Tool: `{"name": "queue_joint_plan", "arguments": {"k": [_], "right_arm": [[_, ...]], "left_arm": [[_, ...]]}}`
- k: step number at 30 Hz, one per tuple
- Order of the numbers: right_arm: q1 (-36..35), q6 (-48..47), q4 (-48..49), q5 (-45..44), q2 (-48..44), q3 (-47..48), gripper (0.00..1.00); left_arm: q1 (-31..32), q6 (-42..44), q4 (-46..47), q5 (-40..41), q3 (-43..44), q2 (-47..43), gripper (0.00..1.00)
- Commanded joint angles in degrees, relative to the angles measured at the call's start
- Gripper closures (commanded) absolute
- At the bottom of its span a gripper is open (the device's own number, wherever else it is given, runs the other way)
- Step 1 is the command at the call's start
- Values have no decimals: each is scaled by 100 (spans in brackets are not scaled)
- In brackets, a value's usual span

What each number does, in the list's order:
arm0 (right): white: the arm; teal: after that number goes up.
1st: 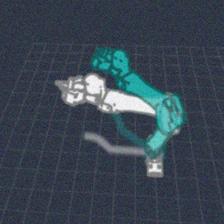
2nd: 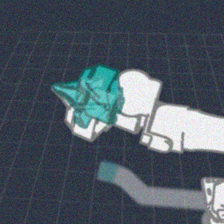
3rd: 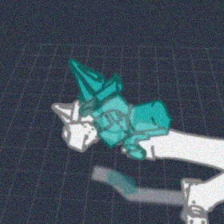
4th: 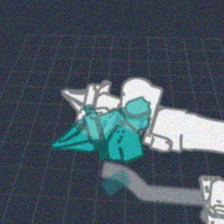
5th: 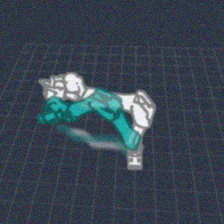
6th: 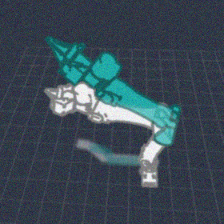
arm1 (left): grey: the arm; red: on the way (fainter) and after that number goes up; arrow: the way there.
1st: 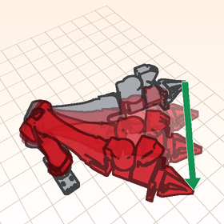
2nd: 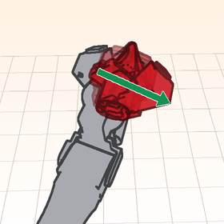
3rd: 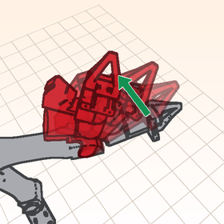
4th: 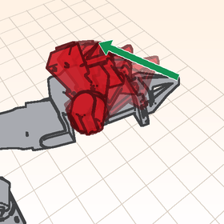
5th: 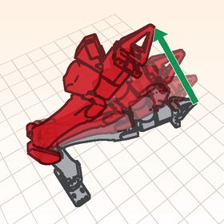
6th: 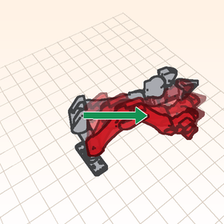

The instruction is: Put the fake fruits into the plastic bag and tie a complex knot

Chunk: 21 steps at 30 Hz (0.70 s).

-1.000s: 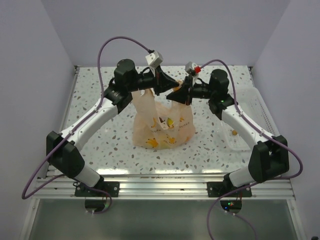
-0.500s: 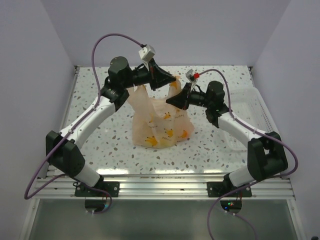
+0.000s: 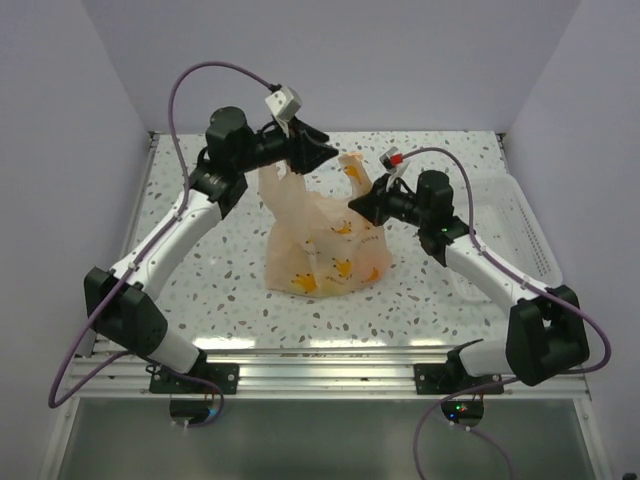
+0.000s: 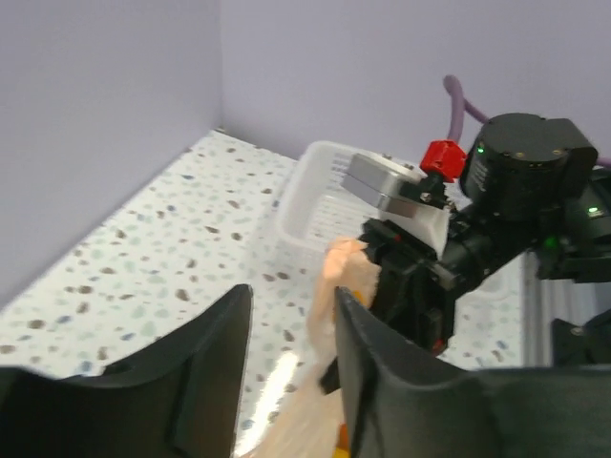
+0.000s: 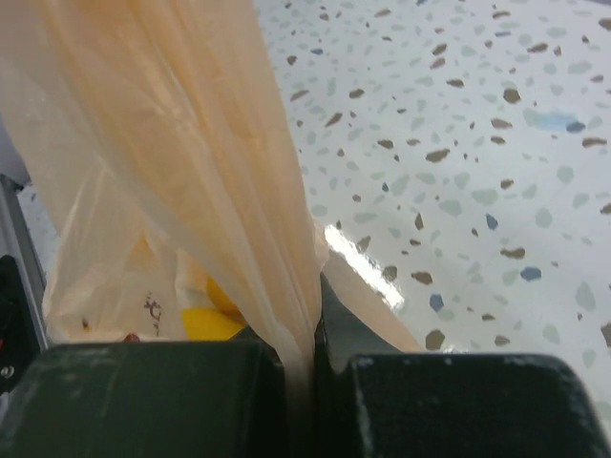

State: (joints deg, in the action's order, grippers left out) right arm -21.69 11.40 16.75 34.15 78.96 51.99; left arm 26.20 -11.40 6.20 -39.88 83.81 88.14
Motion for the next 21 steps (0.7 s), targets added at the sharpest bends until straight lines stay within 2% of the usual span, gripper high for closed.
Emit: {"name": "queue_joint_plan", "arguments": {"k": [1,3,4,6,7,9,13,21], "right_arm": [[51,-288,-726,-656,-311,-259,100],[51,-270,-612,-489,-355,-251,100],[51,-261,-551,-436,-381,-268,100],[60,-313,-471,-418,-408,-277,100],[51,-314,-471,-479,-408,-277,100],[51,-392,-463,-436,-416,-259,100],[60,-393,-366,-322,-434,-259,100],[42,-638,-427,-190,-469,-224,100]], "left_arm": [[-404,367,382,332,102,-832,45],[-475,401,94,454,22,-1088,27],[-562,402,-56,629,39,-1132,14],[-650,358,-511,840,13,-1281,0],[-677,358,-819,1215,30,-1308,0],[-730,366,-1154,1368,-22,-1404,0],[-756,401,-1252,861,-137,-1326,0],[-625,664,-1270,833,144,-773,0]]}}
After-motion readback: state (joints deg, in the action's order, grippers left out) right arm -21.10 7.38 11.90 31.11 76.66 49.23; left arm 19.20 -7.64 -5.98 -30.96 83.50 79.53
